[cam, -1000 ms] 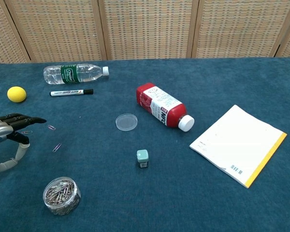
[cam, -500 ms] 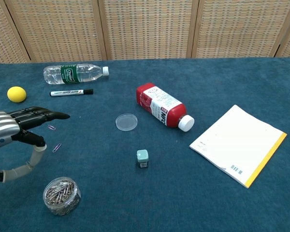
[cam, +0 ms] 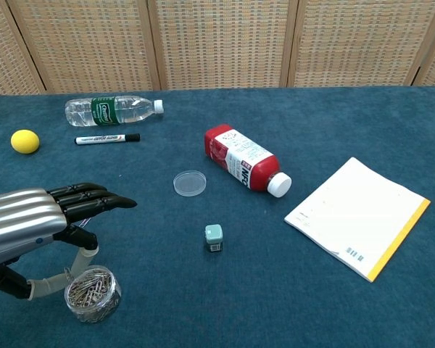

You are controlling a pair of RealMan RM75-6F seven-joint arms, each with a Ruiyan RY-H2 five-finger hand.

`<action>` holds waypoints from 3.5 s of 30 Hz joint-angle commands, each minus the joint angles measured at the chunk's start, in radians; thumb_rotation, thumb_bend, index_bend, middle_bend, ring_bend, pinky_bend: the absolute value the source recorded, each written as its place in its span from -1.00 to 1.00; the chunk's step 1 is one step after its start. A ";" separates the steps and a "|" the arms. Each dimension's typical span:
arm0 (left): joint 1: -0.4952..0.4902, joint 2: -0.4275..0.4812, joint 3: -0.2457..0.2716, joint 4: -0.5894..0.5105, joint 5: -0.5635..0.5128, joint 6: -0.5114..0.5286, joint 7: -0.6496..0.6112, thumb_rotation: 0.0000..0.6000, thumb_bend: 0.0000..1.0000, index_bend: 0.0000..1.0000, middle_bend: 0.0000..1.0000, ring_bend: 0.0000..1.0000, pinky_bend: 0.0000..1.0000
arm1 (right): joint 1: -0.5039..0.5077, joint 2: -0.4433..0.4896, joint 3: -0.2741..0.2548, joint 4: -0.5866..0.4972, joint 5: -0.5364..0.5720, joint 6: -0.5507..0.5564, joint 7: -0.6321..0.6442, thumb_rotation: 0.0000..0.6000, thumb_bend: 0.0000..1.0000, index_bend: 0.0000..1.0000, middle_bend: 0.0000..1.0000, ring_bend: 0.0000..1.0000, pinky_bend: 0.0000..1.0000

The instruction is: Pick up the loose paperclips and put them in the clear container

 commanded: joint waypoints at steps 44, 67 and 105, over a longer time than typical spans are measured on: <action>-0.024 -0.020 -0.224 0.329 -0.447 -0.193 -0.245 1.00 -0.16 -0.08 -1.00 -1.00 -1.00 | 0.004 -0.003 0.000 -0.004 0.001 -0.007 -0.012 1.00 -1.00 -1.00 -1.00 -1.00 -1.00; -0.045 -0.127 -0.258 0.427 -0.548 -0.309 -0.220 1.00 -0.16 -0.01 -1.00 -1.00 -1.00 | 0.008 -0.002 0.003 0.001 0.012 -0.018 -0.002 1.00 -1.00 -1.00 -1.00 -1.00 -1.00; -0.041 -0.205 -0.252 0.523 -0.529 -0.313 -0.222 1.00 -0.17 0.34 -1.00 -1.00 -1.00 | 0.007 0.002 0.003 0.005 0.012 -0.018 0.014 1.00 -1.00 -1.00 -1.00 -1.00 -1.00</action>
